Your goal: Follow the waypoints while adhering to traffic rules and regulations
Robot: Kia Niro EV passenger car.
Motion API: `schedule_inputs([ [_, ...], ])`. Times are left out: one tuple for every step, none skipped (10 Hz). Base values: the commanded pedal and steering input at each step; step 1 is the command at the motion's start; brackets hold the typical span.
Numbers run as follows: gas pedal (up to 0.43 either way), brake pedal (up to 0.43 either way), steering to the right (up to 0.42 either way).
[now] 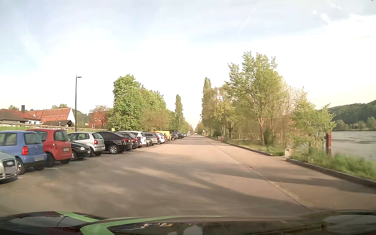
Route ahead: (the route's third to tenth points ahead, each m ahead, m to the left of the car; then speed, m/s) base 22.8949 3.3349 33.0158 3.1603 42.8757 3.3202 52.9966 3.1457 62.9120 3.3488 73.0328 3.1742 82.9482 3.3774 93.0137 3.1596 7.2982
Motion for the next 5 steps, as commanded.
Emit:
schedule_inputs([
  [0.118, 0.000, 0.000],
  [0.118, 0.000, -0.001],
  [0.118, 0.000, -0.001],
  [0.118, 0.000, 0.000],
  [0.118, 0.000, 0.000],
])
